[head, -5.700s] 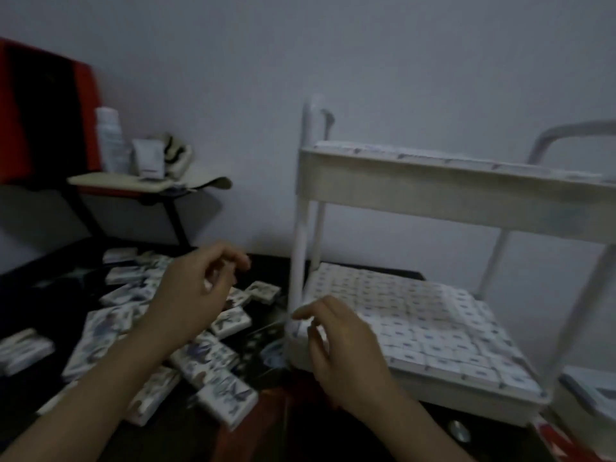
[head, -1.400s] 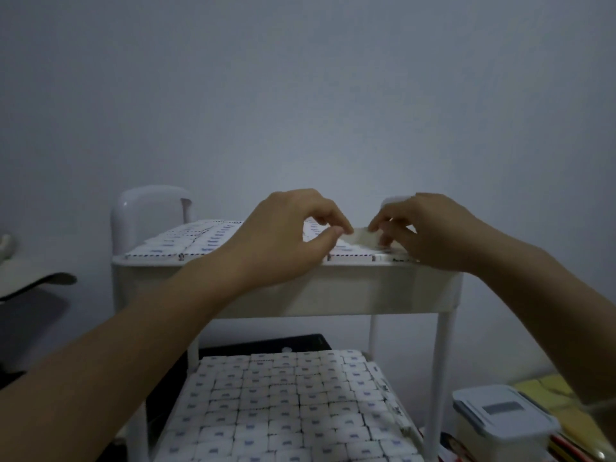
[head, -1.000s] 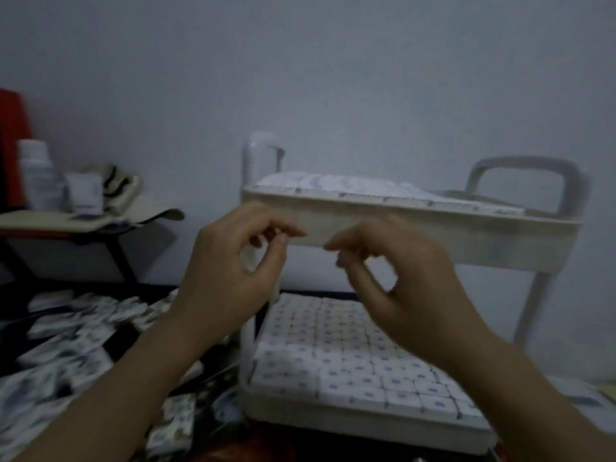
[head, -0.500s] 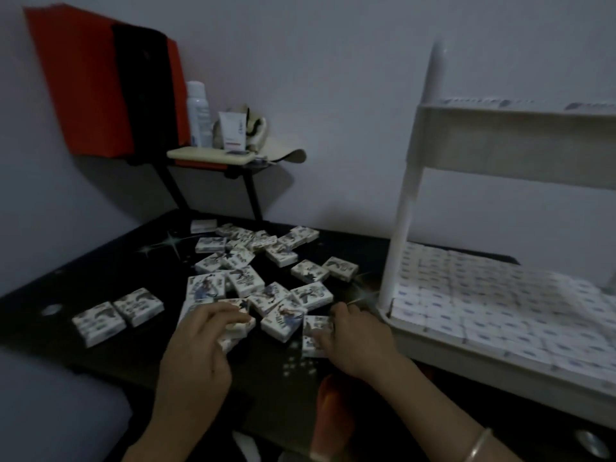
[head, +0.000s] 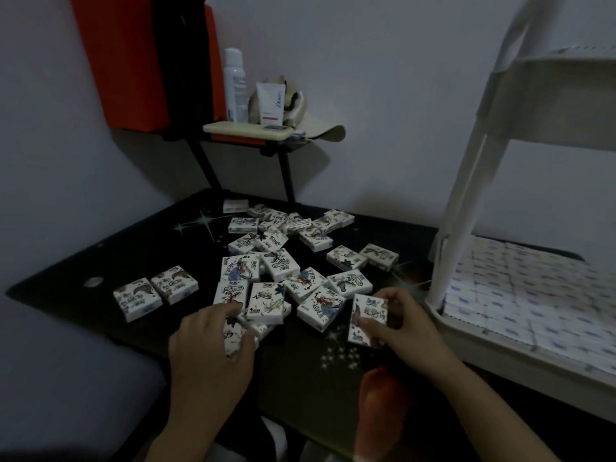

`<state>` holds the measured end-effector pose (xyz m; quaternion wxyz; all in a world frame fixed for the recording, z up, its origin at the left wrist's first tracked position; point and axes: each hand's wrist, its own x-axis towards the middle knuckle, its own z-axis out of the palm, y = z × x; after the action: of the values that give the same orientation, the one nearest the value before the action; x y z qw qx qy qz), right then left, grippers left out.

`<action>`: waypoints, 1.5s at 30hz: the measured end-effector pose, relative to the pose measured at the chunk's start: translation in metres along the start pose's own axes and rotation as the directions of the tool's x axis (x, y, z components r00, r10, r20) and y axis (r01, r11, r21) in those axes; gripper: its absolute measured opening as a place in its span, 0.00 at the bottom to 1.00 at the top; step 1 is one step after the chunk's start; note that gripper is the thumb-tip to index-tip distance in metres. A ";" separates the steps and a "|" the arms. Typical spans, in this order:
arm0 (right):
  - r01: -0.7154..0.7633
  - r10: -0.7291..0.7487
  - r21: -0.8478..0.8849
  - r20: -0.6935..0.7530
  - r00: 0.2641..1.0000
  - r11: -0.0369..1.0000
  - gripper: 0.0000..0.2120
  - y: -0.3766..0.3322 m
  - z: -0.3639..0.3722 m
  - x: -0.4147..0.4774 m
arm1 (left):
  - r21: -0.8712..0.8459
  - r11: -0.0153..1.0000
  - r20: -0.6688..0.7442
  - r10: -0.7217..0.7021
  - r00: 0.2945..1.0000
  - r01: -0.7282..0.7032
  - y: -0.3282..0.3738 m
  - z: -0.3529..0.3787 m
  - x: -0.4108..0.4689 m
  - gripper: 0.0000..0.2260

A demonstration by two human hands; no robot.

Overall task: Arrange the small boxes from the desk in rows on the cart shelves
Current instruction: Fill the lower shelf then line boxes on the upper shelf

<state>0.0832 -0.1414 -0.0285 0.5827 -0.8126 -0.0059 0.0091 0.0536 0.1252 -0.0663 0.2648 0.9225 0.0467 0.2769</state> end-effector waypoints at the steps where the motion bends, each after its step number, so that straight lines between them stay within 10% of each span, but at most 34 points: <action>1: 0.000 0.000 0.053 0.002 1.000 0.999 0.17 0.000 -0.001 -0.001 | 0.043 0.999 -0.001 -0.012 1.000 0.012 0.001 0.000 0.000 0.17; 11: 0.013 -0.011 0.107 -0.013 1.000 0.994 0.10 0.000 -0.001 -0.002 | 0.190 0.948 0.090 -0.277 0.957 0.256 -0.007 -0.006 -0.002 0.38; 27: 0.034 -0.031 0.111 -0.034 0.999 0.993 0.10 0.000 -0.004 -0.011 | -0.539 0.820 0.104 -0.165 0.981 0.195 0.022 -0.022 -0.011 0.20; 35: 0.291 -0.316 -0.488 0.031 0.948 0.823 0.13 -0.054 -0.060 -0.068 | -0.682 0.721 -0.089 0.088 0.992 -0.125 0.087 -0.044 0.011 0.16; 45: 0.490 -0.646 -0.457 -0.296 0.704 0.743 0.11 -0.169 -0.196 -0.152 | -0.767 0.294 -0.355 0.547 0.758 -0.571 0.292 -0.080 0.054 0.11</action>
<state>-0.0647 -0.2756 0.1957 0.3904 -0.8384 -0.1312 -0.3571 0.0383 -0.0751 0.1663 0.5608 0.6271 -0.4134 0.3484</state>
